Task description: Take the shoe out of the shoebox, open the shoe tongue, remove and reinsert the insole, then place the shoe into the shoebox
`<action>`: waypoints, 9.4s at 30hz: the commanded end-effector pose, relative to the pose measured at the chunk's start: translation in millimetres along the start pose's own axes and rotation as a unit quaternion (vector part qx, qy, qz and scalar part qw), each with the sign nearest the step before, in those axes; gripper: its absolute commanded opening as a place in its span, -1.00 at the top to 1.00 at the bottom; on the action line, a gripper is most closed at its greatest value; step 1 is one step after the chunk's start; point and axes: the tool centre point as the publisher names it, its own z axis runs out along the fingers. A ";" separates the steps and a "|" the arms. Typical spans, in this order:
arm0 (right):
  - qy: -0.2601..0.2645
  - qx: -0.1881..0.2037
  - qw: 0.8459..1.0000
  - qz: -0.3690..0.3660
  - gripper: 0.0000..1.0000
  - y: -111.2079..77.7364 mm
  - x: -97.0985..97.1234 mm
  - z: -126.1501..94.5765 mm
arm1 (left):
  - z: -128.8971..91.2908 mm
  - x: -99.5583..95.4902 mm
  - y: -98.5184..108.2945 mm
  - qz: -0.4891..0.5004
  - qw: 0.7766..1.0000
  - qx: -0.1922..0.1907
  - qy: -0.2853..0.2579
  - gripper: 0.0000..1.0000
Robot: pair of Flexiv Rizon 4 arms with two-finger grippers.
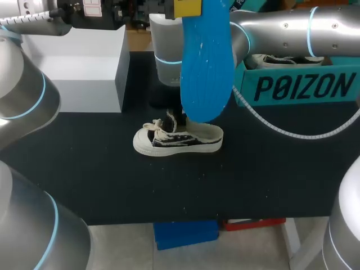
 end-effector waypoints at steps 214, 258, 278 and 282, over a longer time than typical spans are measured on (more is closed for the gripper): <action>0.425 -0.534 0.521 0.512 -1.00 -90.4 45.2 -166.5 | 41.1 -79.0 101.3 0.300 0.952 -0.028 0.045 1.00; 0.425 -0.534 0.521 0.512 -1.00 -90.4 45.2 -166.5 | -28.3 -140.3 328.1 0.670 0.734 -0.084 -0.068 1.00; 0.425 -0.534 0.521 0.512 -1.00 -90.4 45.2 -166.5 | -23.4 -123.9 329.5 0.698 0.709 -0.075 -0.064 1.00; 0.425 -0.534 0.521 0.512 -1.00 -90.4 45.2 -166.5 | -23.5 -113.2 331.9 0.755 0.647 -0.075 -0.076 1.00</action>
